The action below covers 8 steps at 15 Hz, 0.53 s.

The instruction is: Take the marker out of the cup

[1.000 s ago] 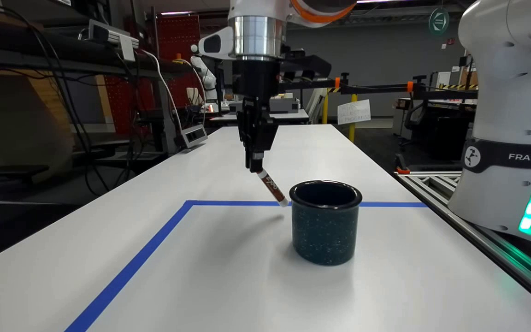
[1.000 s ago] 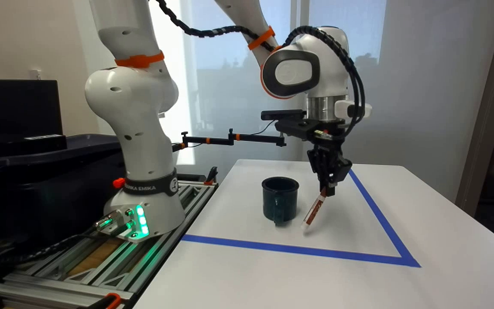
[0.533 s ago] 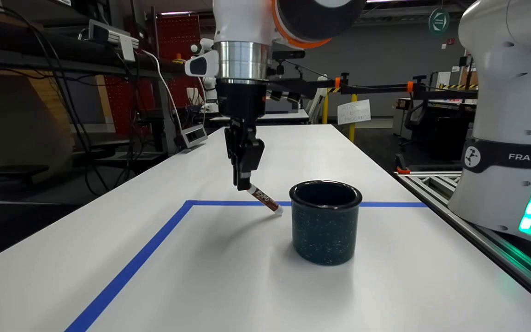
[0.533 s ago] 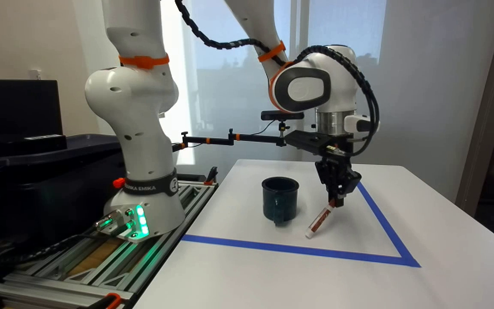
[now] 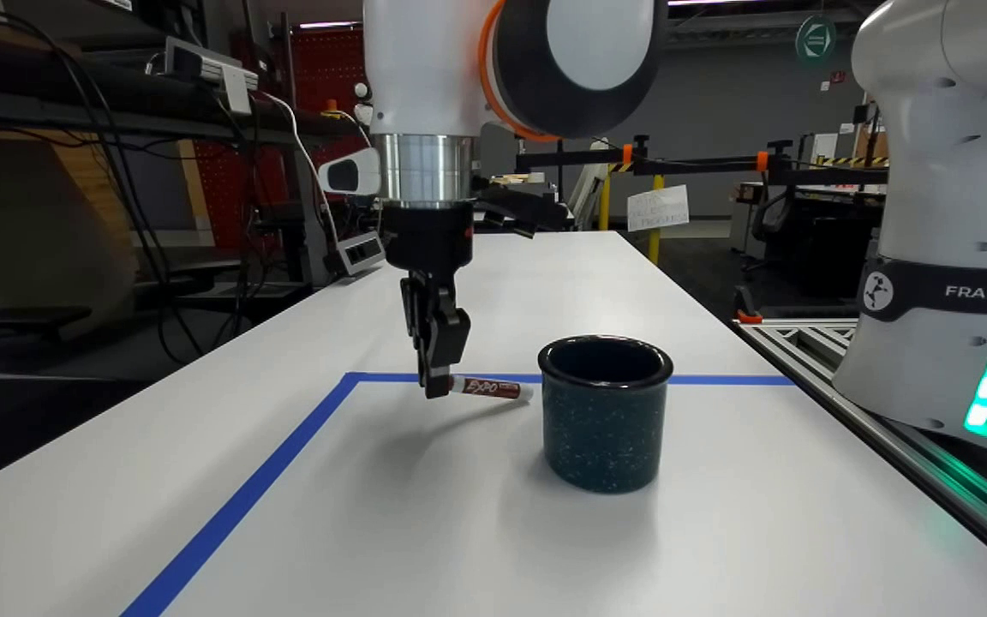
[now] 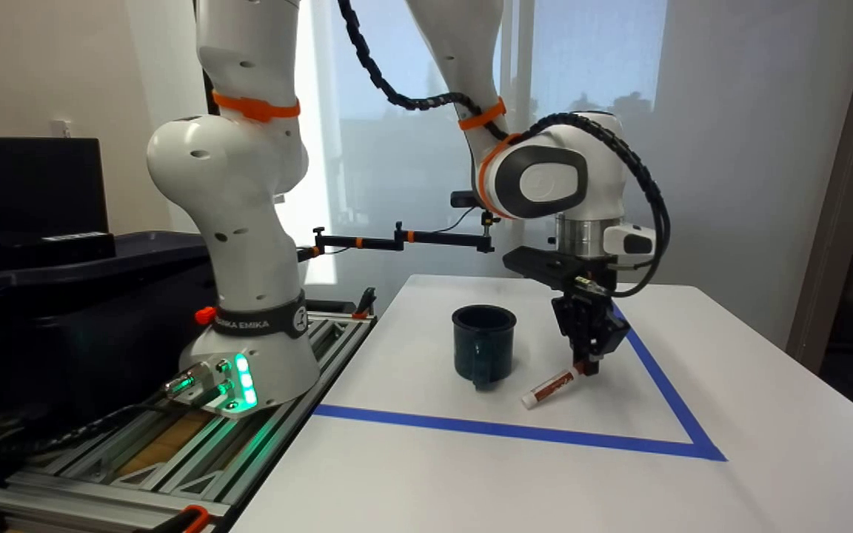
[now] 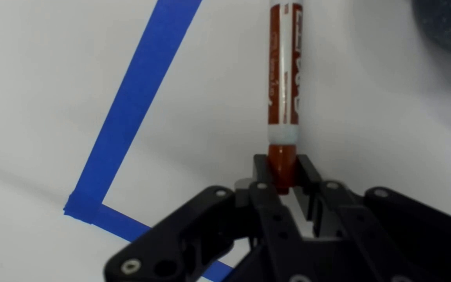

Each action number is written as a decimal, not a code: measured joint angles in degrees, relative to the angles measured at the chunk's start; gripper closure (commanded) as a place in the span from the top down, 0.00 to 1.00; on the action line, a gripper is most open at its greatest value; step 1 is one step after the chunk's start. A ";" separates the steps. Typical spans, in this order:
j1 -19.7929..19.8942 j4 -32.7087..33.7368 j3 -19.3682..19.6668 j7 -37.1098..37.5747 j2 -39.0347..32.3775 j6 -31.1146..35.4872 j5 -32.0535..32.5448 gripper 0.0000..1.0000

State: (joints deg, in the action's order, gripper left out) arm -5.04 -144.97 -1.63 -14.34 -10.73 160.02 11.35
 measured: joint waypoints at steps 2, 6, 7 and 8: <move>-0.04 0.61 -0.56 0.00 -0.56 -0.13 0.07 0.52; -0.05 1.04 -1.52 -0.01 -0.37 -0.83 0.00 0.81; -0.01 1.04 -1.92 -0.01 0.17 -1.75 -0.41 0.90; 0.02 1.00 -2.35 -0.01 0.98 -3.17 -1.01 0.97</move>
State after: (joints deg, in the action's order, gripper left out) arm -5.02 -143.97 -3.97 -14.35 -9.75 156.85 10.35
